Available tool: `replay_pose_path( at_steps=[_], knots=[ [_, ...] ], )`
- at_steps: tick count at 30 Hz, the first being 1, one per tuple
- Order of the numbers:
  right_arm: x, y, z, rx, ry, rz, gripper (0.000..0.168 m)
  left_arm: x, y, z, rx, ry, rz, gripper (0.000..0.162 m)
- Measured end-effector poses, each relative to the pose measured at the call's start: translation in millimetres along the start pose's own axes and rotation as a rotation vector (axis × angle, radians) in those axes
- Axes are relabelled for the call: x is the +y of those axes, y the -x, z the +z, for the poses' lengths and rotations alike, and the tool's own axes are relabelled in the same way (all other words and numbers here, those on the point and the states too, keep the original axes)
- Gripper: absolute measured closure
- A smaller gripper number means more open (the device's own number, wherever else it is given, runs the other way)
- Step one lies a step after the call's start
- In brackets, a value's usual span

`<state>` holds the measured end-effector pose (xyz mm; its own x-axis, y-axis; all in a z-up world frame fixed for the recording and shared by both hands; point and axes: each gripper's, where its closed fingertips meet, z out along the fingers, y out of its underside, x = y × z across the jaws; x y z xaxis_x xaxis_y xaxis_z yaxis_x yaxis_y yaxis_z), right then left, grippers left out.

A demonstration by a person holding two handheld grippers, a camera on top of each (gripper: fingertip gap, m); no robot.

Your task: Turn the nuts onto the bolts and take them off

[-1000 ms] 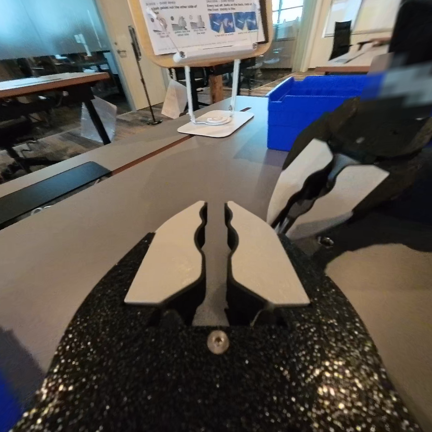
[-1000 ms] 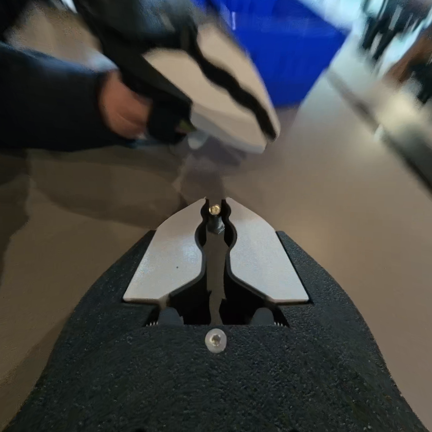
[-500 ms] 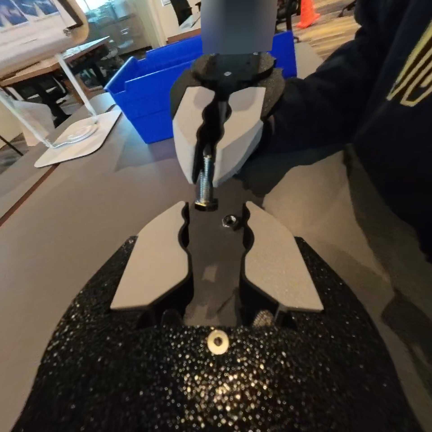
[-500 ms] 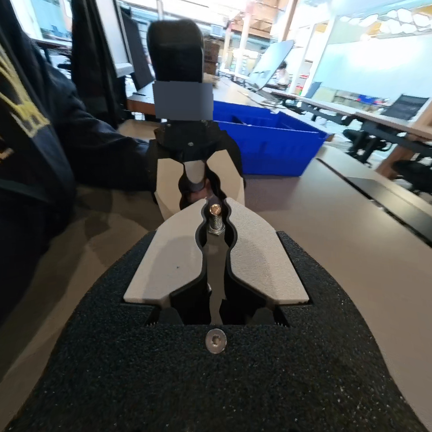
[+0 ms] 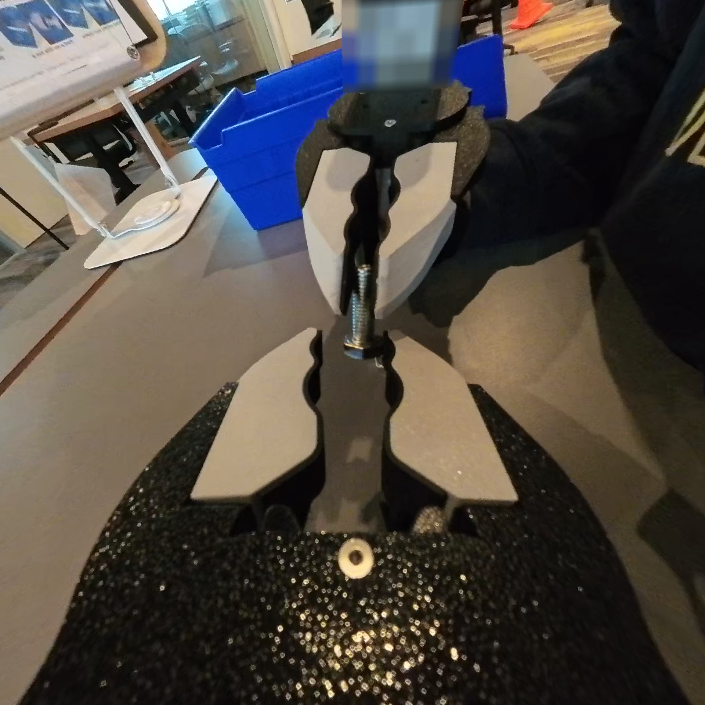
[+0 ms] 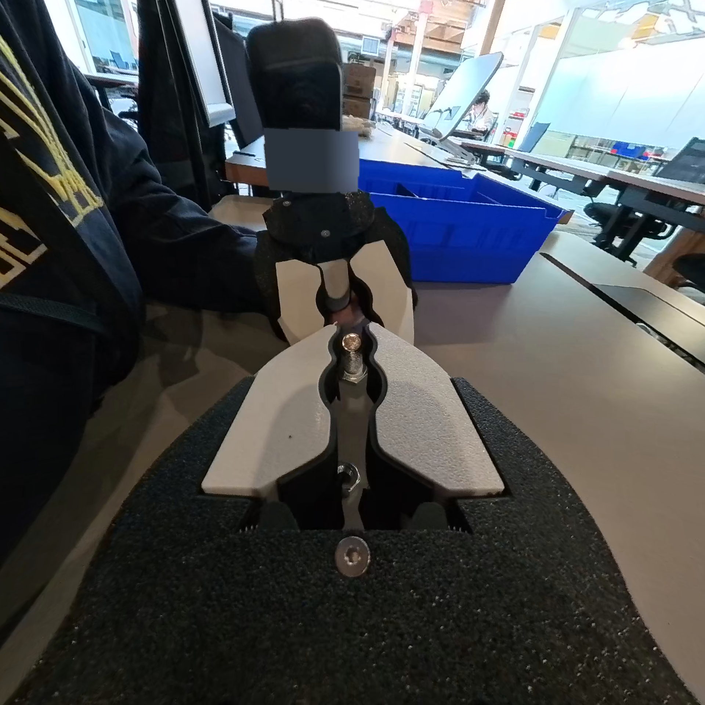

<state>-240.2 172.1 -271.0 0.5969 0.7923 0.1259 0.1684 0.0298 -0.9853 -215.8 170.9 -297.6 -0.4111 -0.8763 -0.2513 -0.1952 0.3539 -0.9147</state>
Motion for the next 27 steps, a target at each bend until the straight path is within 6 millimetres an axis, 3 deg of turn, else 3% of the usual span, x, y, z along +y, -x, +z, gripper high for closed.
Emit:
replay_pose_path(
  at_steps=[8, 18, 22, 24, 27],
  knots=[
    [-1.7, -2.9, -1.1, 0.001, -0.017, 0.026, 0.158, -2.4, -2.8, -1.0, -0.003, -0.01, 0.052, 0.144],
    [-1.4, -4.4, -0.9, 0.007, -0.013, 0.024, 0.158, -1.9, -1.3, -0.1, -0.011, -0.005, 0.046, 0.144],
    [-4.5, -20.4, -14.9, 0.081, -0.013, -0.019, 0.135, 5.6, 11.0, -1.3, -0.086, 0.042, 0.041, 0.144],
    [8.9, -23.1, -21.8, 0.048, 0.081, 0.031, 0.132, 7.4, 15.8, -2.0, -0.113, 0.052, 0.029, 0.144],
    [40.9, -10.5, -27.0, -0.079, 0.287, 0.123, 0.134, 10.3, 21.2, -2.9, -0.136, 0.064, 0.003, 0.144]
  ],
)
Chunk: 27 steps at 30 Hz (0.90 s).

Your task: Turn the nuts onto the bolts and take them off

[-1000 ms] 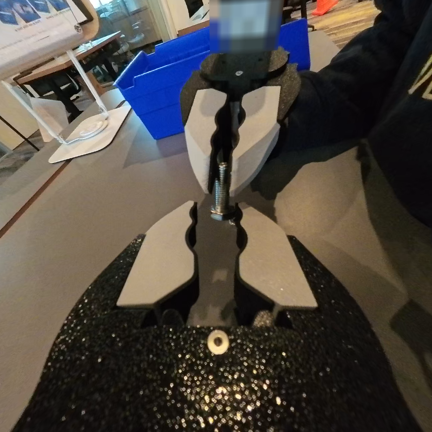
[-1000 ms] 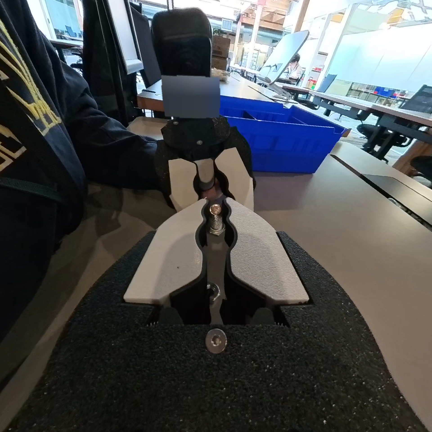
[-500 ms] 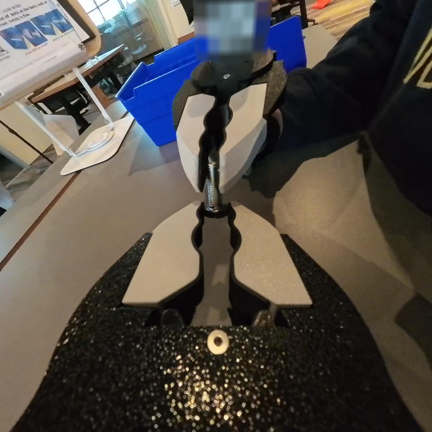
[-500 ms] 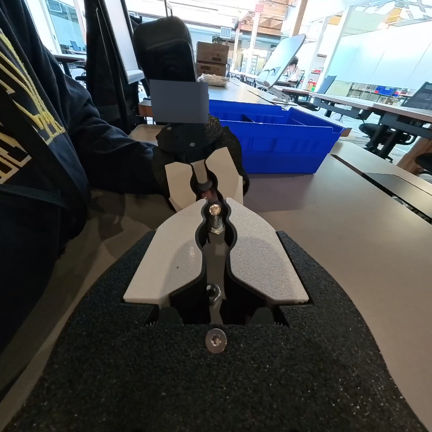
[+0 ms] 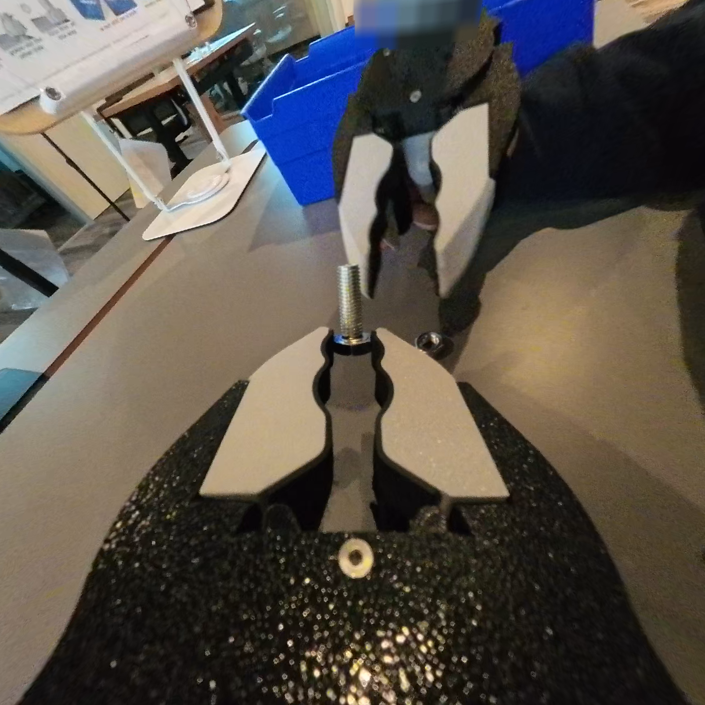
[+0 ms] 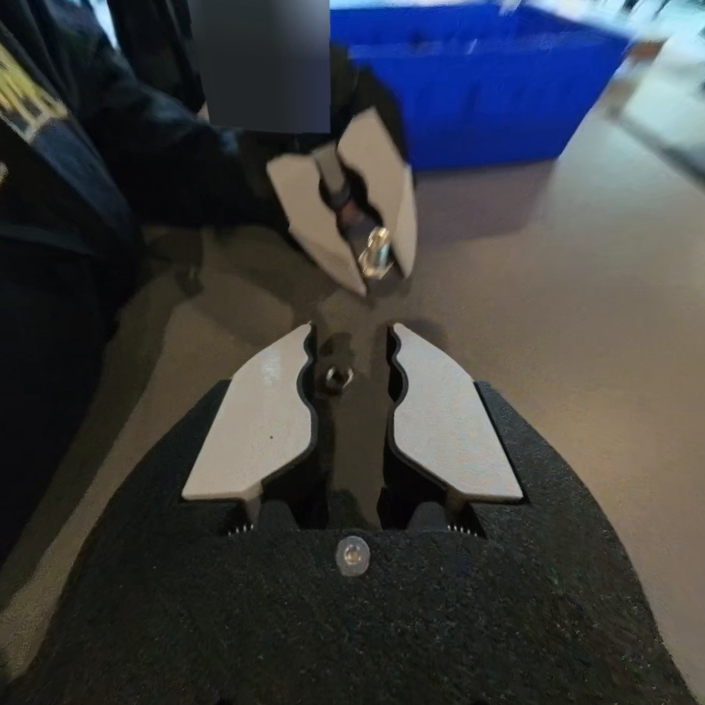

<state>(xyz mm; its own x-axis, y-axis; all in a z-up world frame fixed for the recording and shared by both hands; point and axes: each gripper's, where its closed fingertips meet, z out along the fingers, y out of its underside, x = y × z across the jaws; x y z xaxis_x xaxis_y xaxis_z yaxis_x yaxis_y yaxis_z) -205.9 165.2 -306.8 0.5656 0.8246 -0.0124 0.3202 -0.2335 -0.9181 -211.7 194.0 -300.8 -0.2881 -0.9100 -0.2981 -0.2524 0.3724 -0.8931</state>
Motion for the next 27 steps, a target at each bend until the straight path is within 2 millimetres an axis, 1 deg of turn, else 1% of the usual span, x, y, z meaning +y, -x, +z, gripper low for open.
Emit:
replay_pose_path(
  at_steps=[2, 3, 8, 13, 14, 17, 18, 20, 23, 25, 27],
  knots=[
    [19.3, 5.3, 5.3, -0.043, 0.124, 0.028, 0.134, 2.5, 3.0, 0.1, -0.01, 0.011, -0.022, 0.144],
    [25.7, 5.6, 7.9, -0.042, 0.17, 0.028, 0.134, 3.3, 4.6, 0.0, -0.016, 0.014, -0.031, 0.144],
    [44.1, 7.2, 14.6, -0.013, 0.309, -0.04, 0.142, 0.2, 8.3, -2.8, -0.023, -0.017, -0.061, 0.144],
    [45.5, 6.0, 16.4, -0.004, 0.322, -0.024, 0.143, 0.9, 7.7, -2.3, -0.016, -0.015, -0.064, 0.144],
    [45.5, 6.5, 16.5, -0.007, 0.322, -0.026, 0.148, 0.8, 6.9, -2.1, -0.013, -0.014, -0.061, 0.144],
    [44.3, -0.6, 15.6, 0.043, 0.318, -0.039, 0.15, 0.4, 4.7, -1.6, -0.001, -0.014, -0.061, 0.144],
    [40.7, -4.0, 14.3, 0.065, 0.294, -0.045, 0.15, -0.1, 4.0, -1.5, 0.005, -0.016, -0.067, 0.144],
    [25.7, -12.6, 9.0, 0.117, 0.2, -0.035, 0.15, -1.5, 4.1, -1.7, 0.009, -0.023, -0.092, 0.144],
    [-7.6, -19.5, -4.5, 0.163, -0.018, -0.019, 0.15, -5.6, 0.3, -2.1, 0.054, -0.046, -0.155, 0.144],
    [-30.4, -12.3, -12.5, 0.127, -0.173, -0.022, 0.15, -8.5, -6.2, -1.8, 0.112, -0.057, -0.199, 0.144],
    [-43.5, -4.1, -16.5, 0.093, -0.255, -0.041, 0.151, -10.6, -14.2, -1.4, 0.176, -0.06, -0.226, 0.144]
  ],
)
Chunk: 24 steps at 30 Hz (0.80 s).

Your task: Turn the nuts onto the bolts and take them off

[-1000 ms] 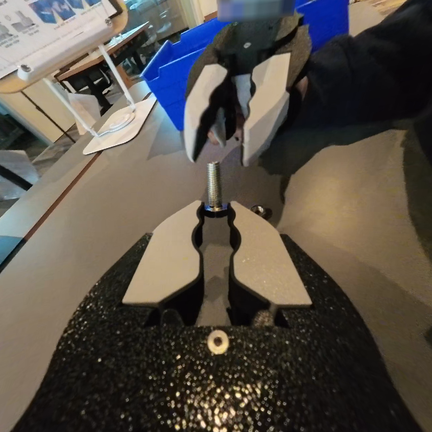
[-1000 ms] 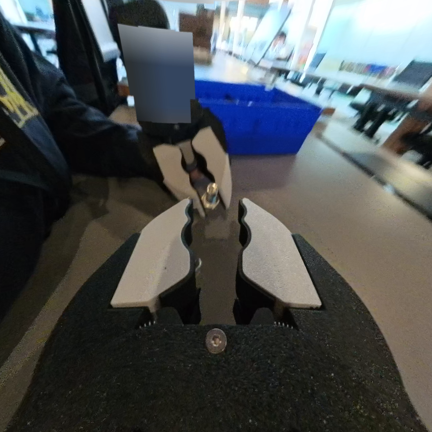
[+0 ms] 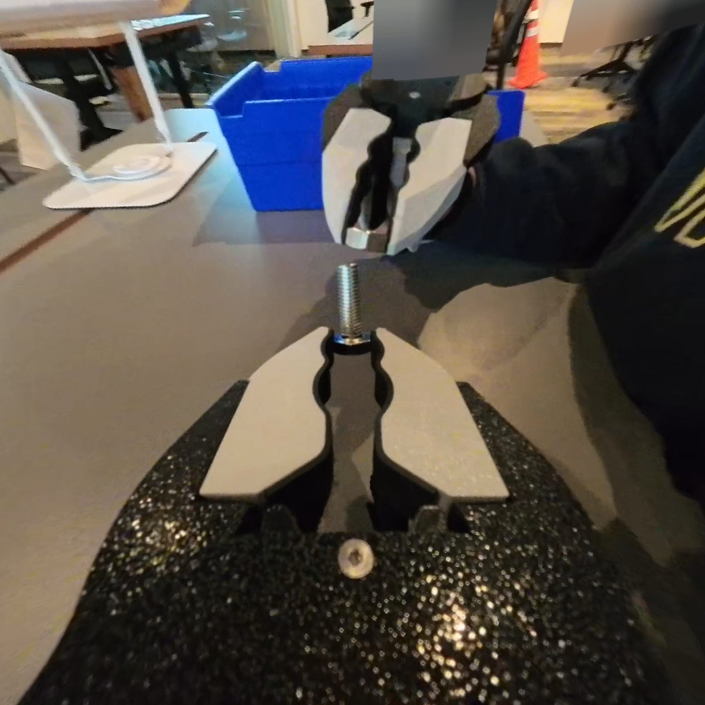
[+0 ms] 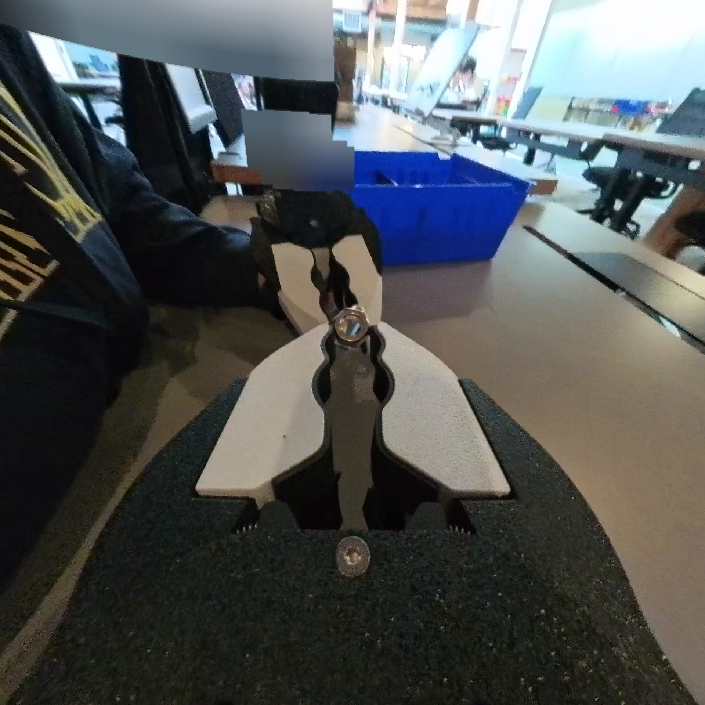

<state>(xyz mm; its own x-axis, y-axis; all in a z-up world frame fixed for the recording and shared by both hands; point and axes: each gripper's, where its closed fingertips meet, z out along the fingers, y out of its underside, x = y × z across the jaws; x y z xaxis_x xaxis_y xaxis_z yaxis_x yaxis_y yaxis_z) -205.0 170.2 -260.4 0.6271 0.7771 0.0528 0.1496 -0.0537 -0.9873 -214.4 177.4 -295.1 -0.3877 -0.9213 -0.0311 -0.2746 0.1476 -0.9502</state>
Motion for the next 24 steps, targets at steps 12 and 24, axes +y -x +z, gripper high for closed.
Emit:
replay_pose_path(
  at_steps=[12, 24],
  knots=[
    [-5.2, 29.3, 3.7, -0.198, -0.038, 0.044, 0.151, -5.3, -36.3, -1.0, 0.268, -0.026, -0.045, 0.144],
    [2.9, 11.2, 8.7, -0.091, 0.034, 0.16, 0.151, 3.0, -13.9, 4.6, 0.079, 0.039, -0.036, 0.144]
  ],
)
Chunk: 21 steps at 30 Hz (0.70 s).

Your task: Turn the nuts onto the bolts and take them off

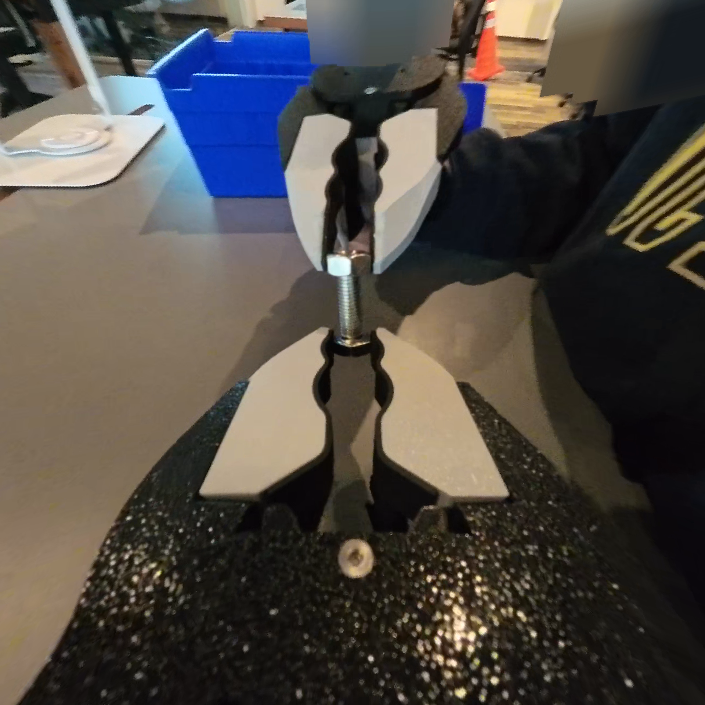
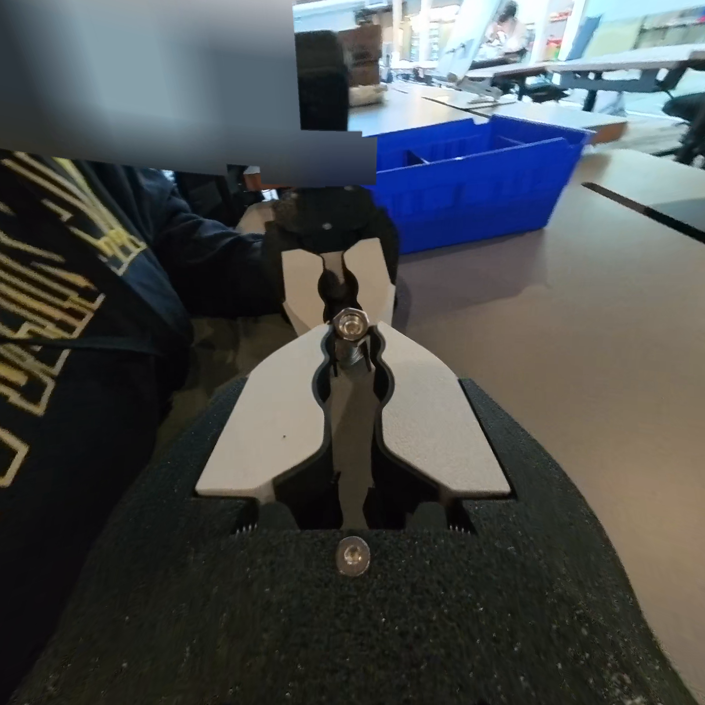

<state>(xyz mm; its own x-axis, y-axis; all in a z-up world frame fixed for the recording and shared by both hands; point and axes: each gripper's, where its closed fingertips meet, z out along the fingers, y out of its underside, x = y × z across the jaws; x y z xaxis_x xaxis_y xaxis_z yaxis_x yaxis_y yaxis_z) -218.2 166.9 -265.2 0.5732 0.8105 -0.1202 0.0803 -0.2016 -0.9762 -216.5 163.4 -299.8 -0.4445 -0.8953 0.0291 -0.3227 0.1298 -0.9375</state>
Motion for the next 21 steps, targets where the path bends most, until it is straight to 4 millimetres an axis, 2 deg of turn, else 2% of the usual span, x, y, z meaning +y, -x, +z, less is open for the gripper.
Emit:
replay_pose_path(
  at_steps=[6, 10, 17, 21],
  knots=[
    [-2.3, -24.9, 5.8, 0.233, -0.012, 0.172, 0.151, 2.0, 26.9, -2.7, -0.228, 0.03, -0.021, 0.144],
    [-3.4, -29.3, 8.4, 0.38, -0.031, 0.197, 0.15, 2.7, 29.9, -2.7, -0.241, 0.019, -0.059, 0.144],
    [-2.8, -29.8, 8.2, 0.362, -0.046, 0.216, 0.15, 1.9, 29.4, -2.8, -0.234, 0.007, -0.065, 0.144],
    [-3.9, -26.8, 10.7, 0.355, -0.04, 0.178, 0.143, 0.0, 28.9, -3.8, -0.229, -0.008, -0.065, 0.144]
  ],
)
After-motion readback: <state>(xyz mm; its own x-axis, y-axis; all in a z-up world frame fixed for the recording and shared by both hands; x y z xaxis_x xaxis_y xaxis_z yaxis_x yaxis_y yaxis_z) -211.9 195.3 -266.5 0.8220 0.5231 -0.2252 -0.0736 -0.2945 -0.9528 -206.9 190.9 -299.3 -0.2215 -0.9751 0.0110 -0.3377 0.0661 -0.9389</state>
